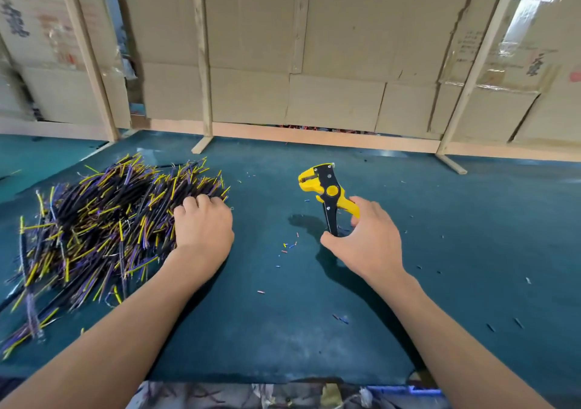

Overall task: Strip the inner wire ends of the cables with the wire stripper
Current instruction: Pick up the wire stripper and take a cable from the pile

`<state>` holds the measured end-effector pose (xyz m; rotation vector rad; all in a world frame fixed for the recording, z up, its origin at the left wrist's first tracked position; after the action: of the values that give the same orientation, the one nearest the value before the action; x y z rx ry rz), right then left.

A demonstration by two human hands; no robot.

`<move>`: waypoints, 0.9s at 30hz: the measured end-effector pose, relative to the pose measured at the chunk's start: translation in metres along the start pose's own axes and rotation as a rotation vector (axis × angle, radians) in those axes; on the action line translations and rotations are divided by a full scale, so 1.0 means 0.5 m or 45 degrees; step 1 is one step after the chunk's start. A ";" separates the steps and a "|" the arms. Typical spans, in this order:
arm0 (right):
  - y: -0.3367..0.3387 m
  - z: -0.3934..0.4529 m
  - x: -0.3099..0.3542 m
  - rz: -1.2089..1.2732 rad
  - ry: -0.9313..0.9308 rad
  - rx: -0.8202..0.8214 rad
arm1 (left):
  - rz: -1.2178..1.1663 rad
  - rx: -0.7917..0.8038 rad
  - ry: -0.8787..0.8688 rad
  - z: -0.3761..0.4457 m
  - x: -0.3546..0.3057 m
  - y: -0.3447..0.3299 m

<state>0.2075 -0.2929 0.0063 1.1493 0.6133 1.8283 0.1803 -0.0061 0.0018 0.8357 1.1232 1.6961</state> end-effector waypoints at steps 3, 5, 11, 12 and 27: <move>0.018 -0.020 0.023 0.023 0.104 -0.079 | -0.059 -0.092 -0.071 -0.008 -0.012 0.025; 0.032 -0.035 0.017 0.029 0.121 -0.129 | -0.112 -0.170 -0.171 -0.017 -0.030 0.039; 0.069 -0.054 -0.016 0.080 0.001 -0.143 | -0.425 -0.283 -0.399 -0.041 -0.075 0.073; 0.069 -0.053 -0.016 0.084 -0.019 -0.112 | -0.497 -0.298 -0.420 -0.044 -0.077 0.080; 0.042 -0.029 -0.042 0.847 -0.108 0.044 | -1.050 -0.447 -0.600 -0.072 -0.069 0.117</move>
<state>0.1902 -0.3209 0.0059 1.5715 0.2162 2.3022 0.1425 -0.0601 0.0417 0.4140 0.6659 0.8958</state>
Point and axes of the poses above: each hand's wrist, its own z-axis towards the middle knuckle, its own y-axis out of the back of the hand, x = y × z, the point moved 9 cm from there along z, towards the middle knuckle, and after that the axes turned 5 degrees about -z, right-handed, at the moved point
